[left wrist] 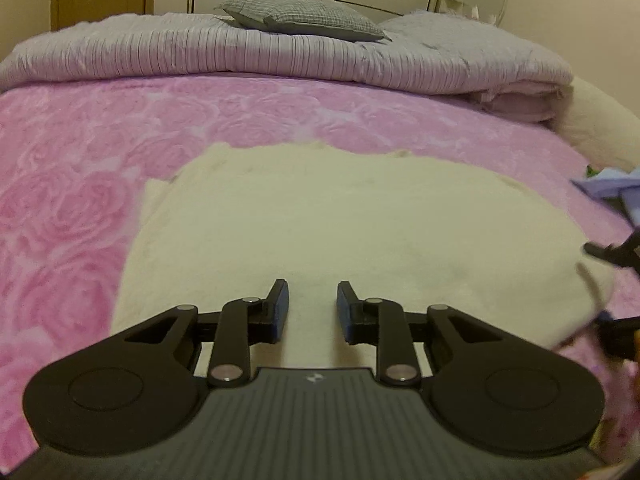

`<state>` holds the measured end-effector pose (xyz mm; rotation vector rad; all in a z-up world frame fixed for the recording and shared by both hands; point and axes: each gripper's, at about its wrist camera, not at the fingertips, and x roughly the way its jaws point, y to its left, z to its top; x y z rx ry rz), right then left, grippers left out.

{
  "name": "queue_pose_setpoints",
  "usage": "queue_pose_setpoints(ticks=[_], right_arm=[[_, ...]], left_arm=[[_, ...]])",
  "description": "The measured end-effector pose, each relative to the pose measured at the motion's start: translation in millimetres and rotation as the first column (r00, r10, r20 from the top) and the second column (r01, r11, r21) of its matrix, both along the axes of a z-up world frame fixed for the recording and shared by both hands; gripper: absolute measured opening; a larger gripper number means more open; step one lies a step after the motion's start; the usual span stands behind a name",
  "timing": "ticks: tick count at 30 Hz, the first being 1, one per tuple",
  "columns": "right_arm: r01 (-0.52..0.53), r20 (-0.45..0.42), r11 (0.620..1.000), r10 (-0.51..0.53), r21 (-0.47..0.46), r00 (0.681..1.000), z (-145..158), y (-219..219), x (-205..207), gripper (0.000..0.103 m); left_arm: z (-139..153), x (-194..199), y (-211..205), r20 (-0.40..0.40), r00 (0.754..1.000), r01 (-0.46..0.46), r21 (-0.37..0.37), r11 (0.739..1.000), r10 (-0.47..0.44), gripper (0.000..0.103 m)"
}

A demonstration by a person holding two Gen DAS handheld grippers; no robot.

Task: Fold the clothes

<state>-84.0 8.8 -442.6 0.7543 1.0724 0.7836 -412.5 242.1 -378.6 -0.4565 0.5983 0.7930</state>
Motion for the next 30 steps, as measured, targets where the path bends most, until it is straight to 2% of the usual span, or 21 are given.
queue_pose_setpoints(ticks=[2,5,6,8,10,12,14,16,18,19,21,23,24,25,27,30], right_arm=[[-0.004,0.005,1.0,0.004,0.011,1.0,-2.3,3.0,2.4,0.062],[-0.023,0.017,0.999,0.024,-0.027,1.0,-1.9,8.2,5.4,0.051],[-0.028,0.024,0.999,0.029,-0.04,0.999,-1.3,9.8,5.9,0.044],[-0.101,0.217,0.99,0.121,-0.1,0.969,13.7,25.1,-20.9,0.031],[-0.161,0.399,0.971,0.22,-0.175,0.89,29.1,40.7,-48.5,0.022],[-0.203,0.555,0.944,0.317,-0.259,0.769,44.5,56.3,-76.1,0.019],[-0.224,0.679,0.911,0.409,-0.347,0.61,59.9,71.9,-103.6,0.017],[-0.224,0.763,0.871,0.49,-0.436,0.422,75.3,87.5,-131.2,0.016],[-0.202,0.802,0.829,0.557,-0.521,0.215,90.7,103.1,-158.7,0.016],[-0.215,0.799,0.801,0.589,-0.558,0.121,85.8,110.0,-177.9,0.016],[-0.257,0.732,0.699,0.68,-0.668,-0.053,63.6,125.7,-217.3,0.017],[-0.24,0.653,0.612,0.738,-0.753,-0.167,39.6,135.0,-241.0,0.026],[-0.226,0.608,0.567,0.762,-0.792,-0.222,27.6,139.5,-252.6,0.037],[-0.191,0.604,0.573,0.744,-0.797,-0.286,20.4,135.3,-264.0,0.048],[-0.204,0.598,0.563,0.745,-0.801,-0.296,21.4,127.0,-271.1,0.055],[-0.354,0.645,0.563,0.744,-0.747,-0.177,41.9,112.9,-252.2,0.055]], left_arm=[[0.3,-2.3,3.0,0.018,1.0,0.005,-0.014,1.0,-0.005,0.022],[-1.3,-2.9,4.3,0.02,1.0,0.023,-0.02,1.0,-0.022,0.022],[-1.5,-3.6,4.8,0.022,0.999,0.025,-0.025,0.999,-0.025,0.022],[-0.4,-6.7,9.6,0.038,0.999,0.028,-0.046,0.999,-0.026,0.022],[1.2,-15.4,14.5,0.068,0.997,0.026,-0.077,0.997,-0.02,0.022],[2.6,-26.7,20.6,0.113,0.994,0.016,-0.123,0.992,-0.002,0.022],[3.7,-38.8,26.2,0.159,0.987,0.007,-0.169,0.986,0.02,0.022],[2.2,-55.7,28.4,0.221,0.974,-0.005,-0.218,0.976,0.054,0.022],[0.8,-72.6,30.6,0.28,0.956,-0.014,-0.267,0.964,0.091,0.022],[0.0,-81.0,31.7,0.309,0.945,-0.017,-0.292,0.956,0.111,0.022],[-4.5,-97.0,33.5,0.355,0.922,-0.026,-0.343,0.939,0.155,0.022],[-11.7,-108.1,36.3,0.378,0.905,-0.036,-0.395,0.918,0.198,0.022],[-15.1,-110.8,36.5,0.376,0.903,-0.037,-0.414,0.909,0.208,0.022],[-18.1,-113.0,36.6,0.377,0.9,-0.036,-0.43,0.902,0.216,0.022],[-21.0,-114.3,36.3,0.394,0.891,-0.026,-0.45,0.893,0.224,0.022],[-19.3,-111.5,37.5,0.455,0.86,0.014,-0.473,0.881,0.231,0.022]])
